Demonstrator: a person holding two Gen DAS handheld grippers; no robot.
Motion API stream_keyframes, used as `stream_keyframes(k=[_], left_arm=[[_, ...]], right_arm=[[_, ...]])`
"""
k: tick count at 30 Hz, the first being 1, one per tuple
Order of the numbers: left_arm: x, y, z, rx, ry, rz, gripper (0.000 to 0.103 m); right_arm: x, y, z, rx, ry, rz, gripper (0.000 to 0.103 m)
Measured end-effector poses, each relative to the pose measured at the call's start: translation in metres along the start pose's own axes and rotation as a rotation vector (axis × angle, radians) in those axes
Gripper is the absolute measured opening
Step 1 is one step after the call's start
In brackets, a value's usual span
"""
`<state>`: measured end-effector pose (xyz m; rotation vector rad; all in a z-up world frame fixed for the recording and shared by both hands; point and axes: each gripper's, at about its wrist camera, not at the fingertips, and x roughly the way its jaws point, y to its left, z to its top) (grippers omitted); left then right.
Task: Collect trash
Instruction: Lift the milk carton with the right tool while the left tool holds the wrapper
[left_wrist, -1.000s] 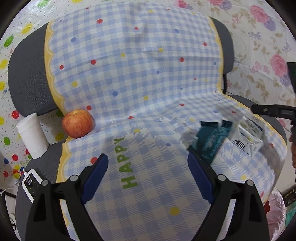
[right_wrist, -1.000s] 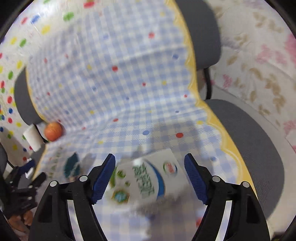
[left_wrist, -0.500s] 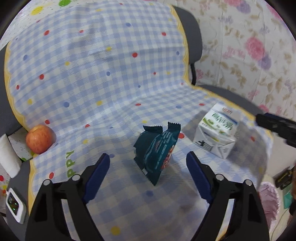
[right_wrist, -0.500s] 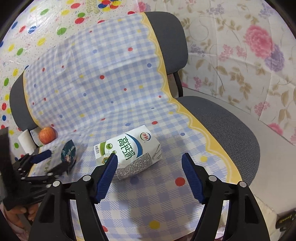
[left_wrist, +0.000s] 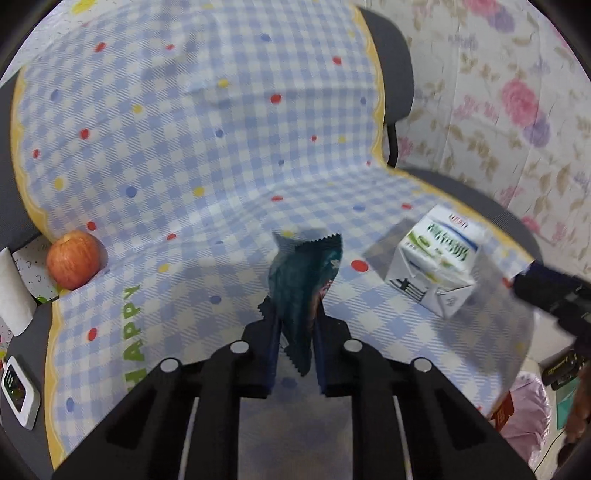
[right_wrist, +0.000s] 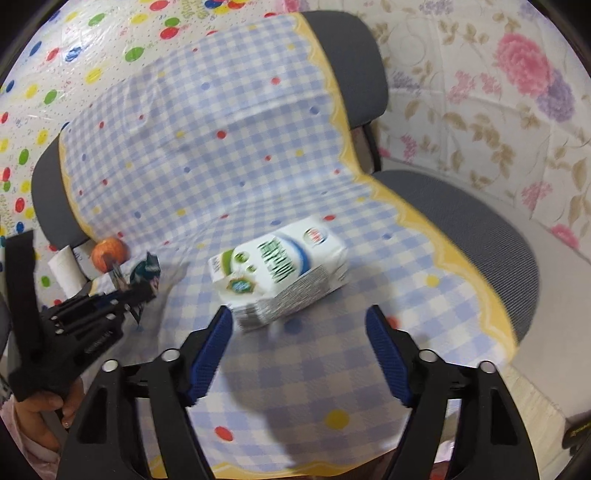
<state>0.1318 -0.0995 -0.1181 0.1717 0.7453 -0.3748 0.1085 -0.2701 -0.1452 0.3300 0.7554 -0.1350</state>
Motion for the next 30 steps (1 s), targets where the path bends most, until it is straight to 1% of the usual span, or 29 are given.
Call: stream_keyframes(k=[3, 6, 9, 11, 12, 15, 17, 20, 21, 23, 24, 25, 28, 30], left_arm=[[-0.008, 0.005, -0.003, -0.025, -0.001, -0.010, 0.014], [-0.014, 0.009, -0.005, -0.031, 0.000, -0.013, 0.014], [-0.015, 0.009, -0.008, -0.034, 0.002, -0.022, 0.014], [-0.015, 0.009, -0.009, -0.034, 0.004, -0.025, 0.014], [-0.016, 0.009, -0.009, -0.029, 0.004, -0.029, 0.014], [-0.014, 0.008, -0.010, -0.028, 0.007, -0.038, 0.014], [-0.013, 0.008, -0.010, -0.033, 0.008, -0.048, 0.014], [-0.010, 0.006, -0.010, -0.030, 0.013, -0.060, 0.014], [-0.009, 0.006, -0.010, -0.031, 0.014, -0.067, 0.014], [-0.008, 0.005, -0.010, -0.030, 0.012, -0.067, 0.014], [-0.007, 0.005, -0.010, -0.031, 0.013, -0.066, 0.014], [-0.006, 0.005, -0.010, -0.032, 0.013, -0.065, 0.014], [-0.005, 0.005, -0.010, -0.032, 0.014, -0.062, 0.014], [-0.003, 0.006, -0.010, -0.031, 0.017, -0.060, 0.014]], right_arm=[[0.012, 0.014, -0.004, -0.032, 0.031, 0.020, 0.086], [0.030, 0.026, -0.002, -0.058, 0.051, 0.003, 0.087], [0.042, 0.031, 0.004, -0.057, 0.055, -0.047, 0.087], [0.045, 0.033, 0.004, -0.072, 0.055, -0.098, 0.087], [0.044, 0.032, 0.003, -0.085, 0.050, -0.123, 0.084], [0.041, 0.022, -0.002, -0.117, 0.056, -0.207, 0.069], [0.038, 0.009, -0.004, -0.098, 0.049, -0.238, 0.067], [0.034, -0.017, -0.002, -0.060, 0.034, -0.329, 0.065], [0.031, -0.025, -0.001, -0.036, 0.030, -0.337, 0.065], [0.025, -0.031, 0.000, 0.001, 0.016, -0.277, 0.067], [0.023, -0.029, 0.000, 0.009, 0.010, -0.234, 0.074], [0.022, -0.024, 0.000, 0.005, 0.003, -0.203, 0.084], [0.028, -0.003, 0.005, -0.026, -0.013, -0.166, 0.088], [0.038, 0.009, 0.011, -0.030, -0.011, -0.167, 0.089]])
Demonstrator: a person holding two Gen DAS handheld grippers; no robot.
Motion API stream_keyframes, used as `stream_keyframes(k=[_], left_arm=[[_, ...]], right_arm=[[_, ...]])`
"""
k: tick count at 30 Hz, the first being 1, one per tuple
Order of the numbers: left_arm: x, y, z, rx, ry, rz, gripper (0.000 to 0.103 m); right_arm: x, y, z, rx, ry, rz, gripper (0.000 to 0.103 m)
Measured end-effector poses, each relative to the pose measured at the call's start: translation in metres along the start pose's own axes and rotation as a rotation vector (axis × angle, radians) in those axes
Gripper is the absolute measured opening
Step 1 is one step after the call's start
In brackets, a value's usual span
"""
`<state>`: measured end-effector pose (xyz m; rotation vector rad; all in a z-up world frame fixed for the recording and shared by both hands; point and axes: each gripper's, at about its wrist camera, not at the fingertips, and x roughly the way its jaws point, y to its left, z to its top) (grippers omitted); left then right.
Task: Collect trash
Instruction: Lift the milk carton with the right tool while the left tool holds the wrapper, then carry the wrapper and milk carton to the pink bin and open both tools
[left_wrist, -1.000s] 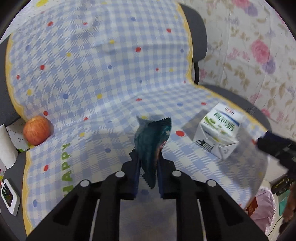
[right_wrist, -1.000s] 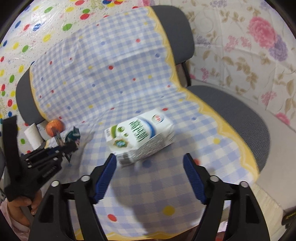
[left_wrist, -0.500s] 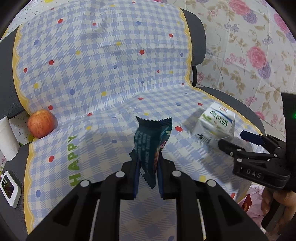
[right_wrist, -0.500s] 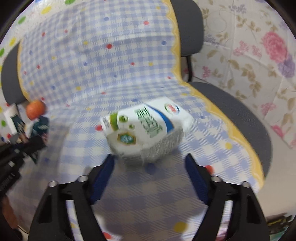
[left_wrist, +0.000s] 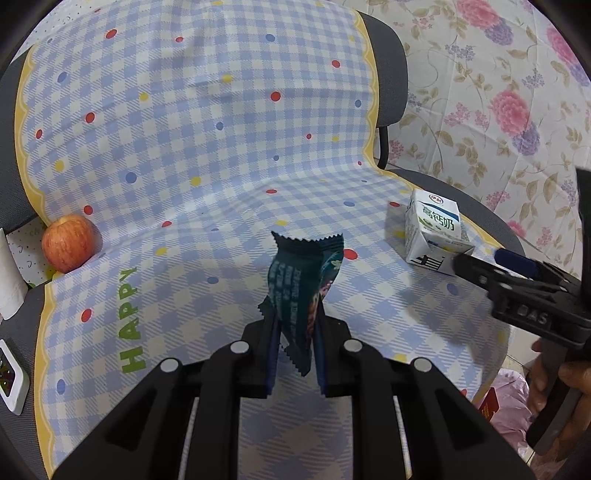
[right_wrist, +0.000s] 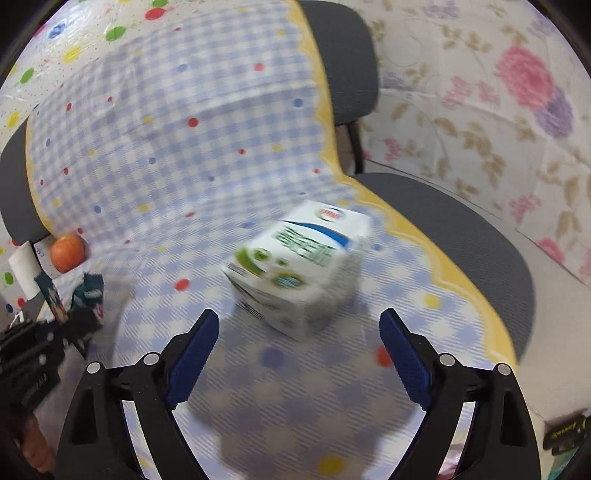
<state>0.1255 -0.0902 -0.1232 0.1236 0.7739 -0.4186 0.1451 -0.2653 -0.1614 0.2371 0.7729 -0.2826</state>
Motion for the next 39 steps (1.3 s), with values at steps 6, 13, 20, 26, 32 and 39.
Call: stream_keyframes(k=[6, 13, 20, 26, 32, 39], left_arm=[[0.004, 0.008, 0.002, -0.003, 0.005, -0.002, 0.014], [0.006, 0.010, 0.002, -0.010, 0.005, -0.015, 0.014], [0.001, 0.001, 0.000, -0.002, -0.003, -0.026, 0.014], [-0.012, -0.010, -0.001, 0.004, -0.013, -0.043, 0.014], [-0.027, -0.042, -0.009, 0.053, -0.039, -0.087, 0.014], [-0.042, -0.085, -0.028, 0.113, -0.051, -0.174, 0.014]], right_arm=[[0.031, 0.028, 0.026, -0.001, 0.007, -0.091, 0.090], [0.036, 0.017, 0.025, 0.034, 0.013, -0.182, 0.089], [0.021, -0.015, 0.008, 0.054, -0.008, -0.164, 0.075], [-0.005, -0.029, 0.006, 0.050, -0.035, -0.058, 0.071], [-0.043, -0.035, -0.010, 0.016, -0.026, -0.008, 0.071], [-0.095, -0.046, -0.037, -0.007, -0.049, -0.023, 0.071]])
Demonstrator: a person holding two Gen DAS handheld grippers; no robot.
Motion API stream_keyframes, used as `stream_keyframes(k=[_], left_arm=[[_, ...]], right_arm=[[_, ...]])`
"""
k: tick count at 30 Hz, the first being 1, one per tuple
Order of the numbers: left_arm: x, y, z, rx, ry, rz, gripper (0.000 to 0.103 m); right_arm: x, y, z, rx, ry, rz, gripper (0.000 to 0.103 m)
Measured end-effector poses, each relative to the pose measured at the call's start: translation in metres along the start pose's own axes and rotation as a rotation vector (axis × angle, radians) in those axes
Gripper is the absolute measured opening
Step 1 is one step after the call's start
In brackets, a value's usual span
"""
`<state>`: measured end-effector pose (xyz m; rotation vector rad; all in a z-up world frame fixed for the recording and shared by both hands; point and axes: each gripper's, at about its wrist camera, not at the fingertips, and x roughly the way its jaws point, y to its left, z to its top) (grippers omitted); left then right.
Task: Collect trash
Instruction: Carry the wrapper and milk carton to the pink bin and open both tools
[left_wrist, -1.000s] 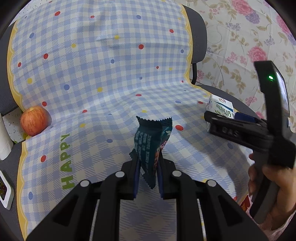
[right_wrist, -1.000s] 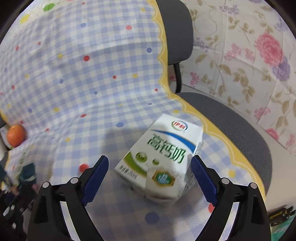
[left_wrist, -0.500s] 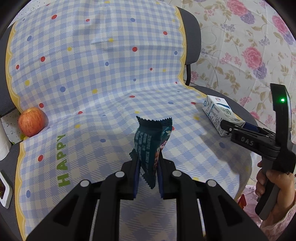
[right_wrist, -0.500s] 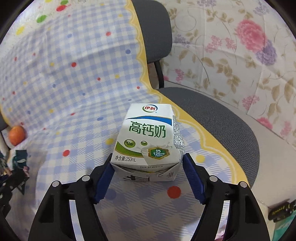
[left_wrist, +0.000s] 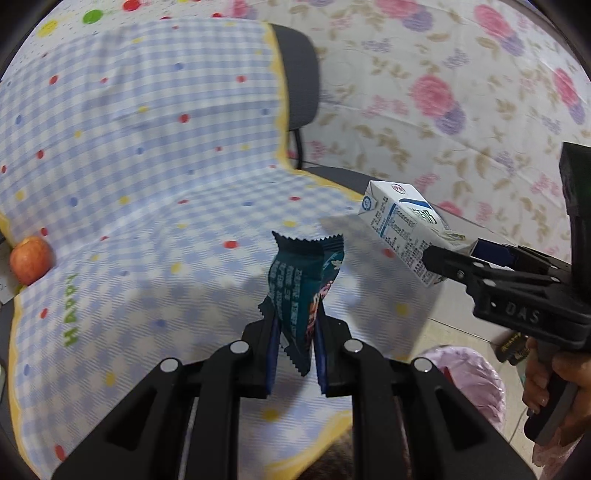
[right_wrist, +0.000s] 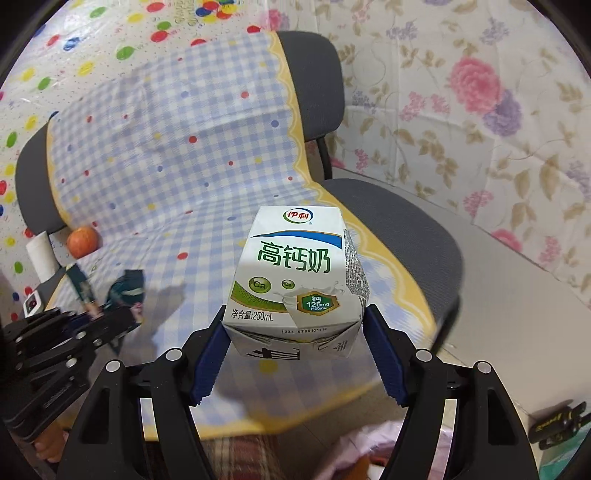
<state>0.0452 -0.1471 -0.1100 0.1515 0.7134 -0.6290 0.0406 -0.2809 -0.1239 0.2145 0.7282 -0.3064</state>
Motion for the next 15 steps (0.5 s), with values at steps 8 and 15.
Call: stream_keyframes(k=[8, 15], left_arm=[[-0.021, -0.045, -0.008, 0.043, -0.024, -0.070, 0.014], [-0.026, -0.102, -0.026, 0.132, -0.016, -0.174, 0.014]], right_arm=[[-0.053, -0.022, -0.032, 0.025, -0.020, -0.031, 0.071], [-0.090, -0.048, -0.070, 0.049, 0.002, -0.085, 0.072]])
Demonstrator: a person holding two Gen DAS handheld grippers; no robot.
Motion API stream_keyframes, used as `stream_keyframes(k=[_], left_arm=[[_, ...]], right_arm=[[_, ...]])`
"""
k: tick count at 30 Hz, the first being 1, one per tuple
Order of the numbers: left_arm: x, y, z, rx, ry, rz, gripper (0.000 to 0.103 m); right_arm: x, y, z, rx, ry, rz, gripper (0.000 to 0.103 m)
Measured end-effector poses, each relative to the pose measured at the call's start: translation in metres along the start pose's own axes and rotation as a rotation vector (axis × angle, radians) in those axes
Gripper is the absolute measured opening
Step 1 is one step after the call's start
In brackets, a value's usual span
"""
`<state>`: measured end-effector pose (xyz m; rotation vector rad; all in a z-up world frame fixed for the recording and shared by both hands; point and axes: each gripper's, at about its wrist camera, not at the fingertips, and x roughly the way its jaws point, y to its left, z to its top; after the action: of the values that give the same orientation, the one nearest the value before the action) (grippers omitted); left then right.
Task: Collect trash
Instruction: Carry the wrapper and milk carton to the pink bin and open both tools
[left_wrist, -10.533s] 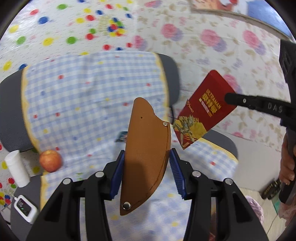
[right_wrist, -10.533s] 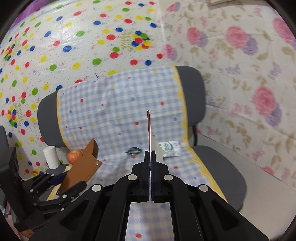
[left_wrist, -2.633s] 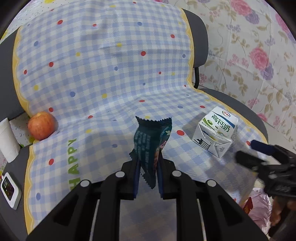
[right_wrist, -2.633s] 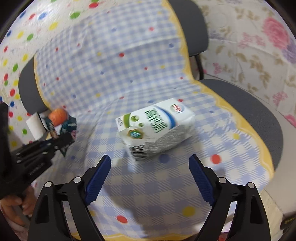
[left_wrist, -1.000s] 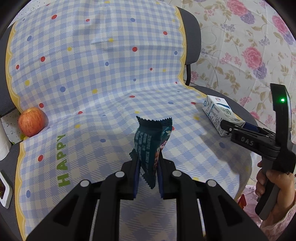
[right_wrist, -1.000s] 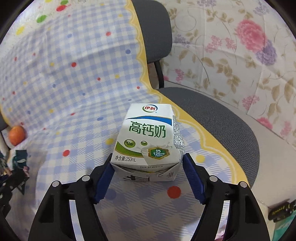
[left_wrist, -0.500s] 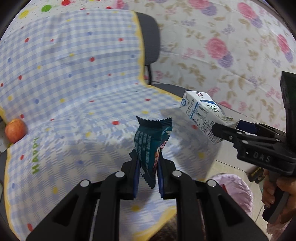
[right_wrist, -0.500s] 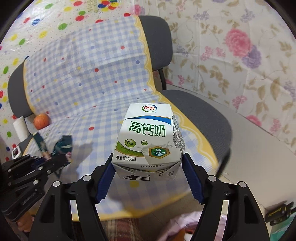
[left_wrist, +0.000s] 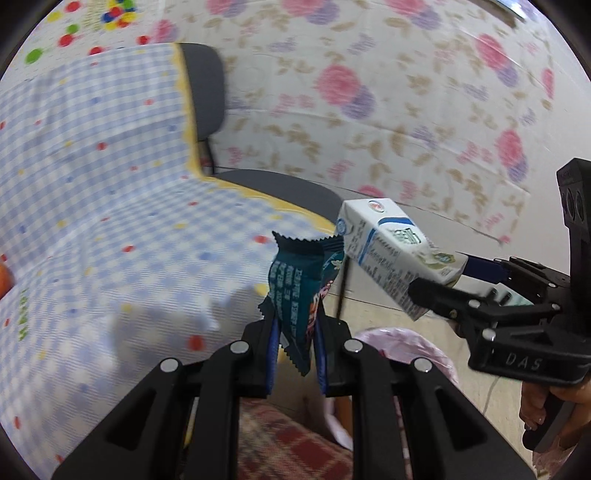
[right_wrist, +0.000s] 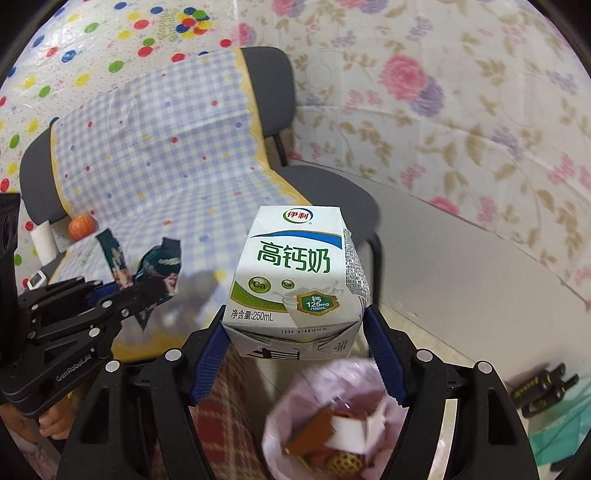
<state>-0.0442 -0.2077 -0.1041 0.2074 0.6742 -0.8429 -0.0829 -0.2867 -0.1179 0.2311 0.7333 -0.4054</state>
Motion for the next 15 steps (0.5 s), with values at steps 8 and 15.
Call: stream_keyframes(k=[8, 15], left_arm=[[0.017, -0.057, -0.016, 0.094, 0.049, -0.100, 0.016], [0.040, -0.086, -0.023, 0.133, 0.108, -0.152, 0.029]], right_arm=[[-0.029, -0.047, -0.043, 0.063, 0.035, -0.083, 0.072], [-0.029, -0.079, -0.060, 0.123, 0.051, -0.088, 0.075]])
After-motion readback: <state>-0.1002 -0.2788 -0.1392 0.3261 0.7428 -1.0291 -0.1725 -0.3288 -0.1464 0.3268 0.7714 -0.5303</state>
